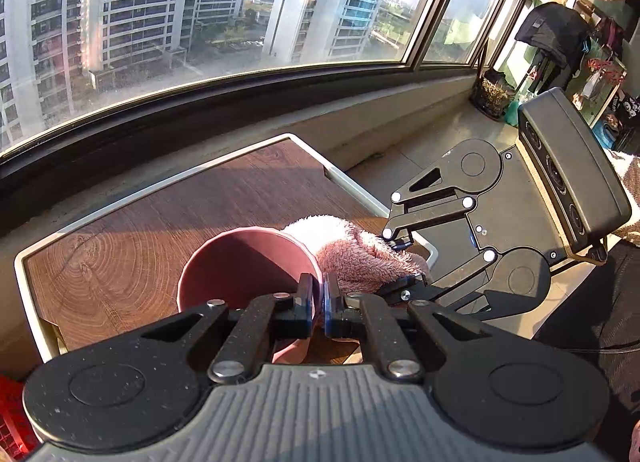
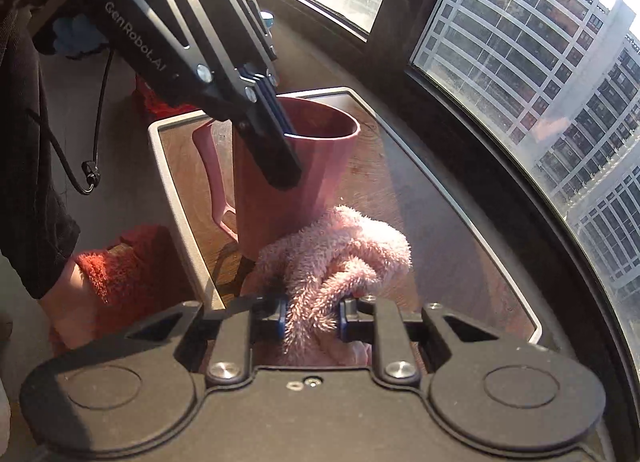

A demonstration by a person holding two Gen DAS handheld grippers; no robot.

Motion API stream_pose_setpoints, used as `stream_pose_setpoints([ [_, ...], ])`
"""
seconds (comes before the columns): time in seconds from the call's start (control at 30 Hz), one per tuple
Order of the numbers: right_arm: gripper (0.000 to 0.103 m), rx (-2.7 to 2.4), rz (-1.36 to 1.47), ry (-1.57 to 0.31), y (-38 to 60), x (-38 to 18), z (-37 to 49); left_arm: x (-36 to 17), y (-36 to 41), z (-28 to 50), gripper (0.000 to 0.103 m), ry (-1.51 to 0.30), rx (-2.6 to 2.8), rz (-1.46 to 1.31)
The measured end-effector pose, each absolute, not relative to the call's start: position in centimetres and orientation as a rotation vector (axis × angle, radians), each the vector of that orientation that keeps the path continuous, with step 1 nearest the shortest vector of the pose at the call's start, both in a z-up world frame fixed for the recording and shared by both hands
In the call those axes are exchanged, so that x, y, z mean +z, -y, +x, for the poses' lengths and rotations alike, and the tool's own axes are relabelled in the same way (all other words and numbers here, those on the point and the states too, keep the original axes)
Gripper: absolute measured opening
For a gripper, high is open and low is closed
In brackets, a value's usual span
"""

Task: Clean container
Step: 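Rub the towel over the mug's outer wall with the right gripper while the left holds the mug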

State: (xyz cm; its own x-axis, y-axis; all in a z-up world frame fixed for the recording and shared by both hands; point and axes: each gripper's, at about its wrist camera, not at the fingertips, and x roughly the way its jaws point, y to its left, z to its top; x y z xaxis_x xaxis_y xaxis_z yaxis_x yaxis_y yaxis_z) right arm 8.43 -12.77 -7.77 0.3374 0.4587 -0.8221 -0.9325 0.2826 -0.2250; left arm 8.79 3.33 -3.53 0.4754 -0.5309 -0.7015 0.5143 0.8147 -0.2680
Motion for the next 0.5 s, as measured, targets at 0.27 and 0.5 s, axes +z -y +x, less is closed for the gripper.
stream_pose_setpoints([
  [0.27,0.021,1.008,-0.688,-0.684,15.5,-4.1,9.8,-3.6,-3.2,8.9,0.005,-0.866,-0.635,-0.024],
  [0.5,0.021,1.072,-0.64,-0.649,14.5,-3.1,9.0,-3.7,-3.0,8.9,0.005,-0.87,-0.646,-0.013],
])
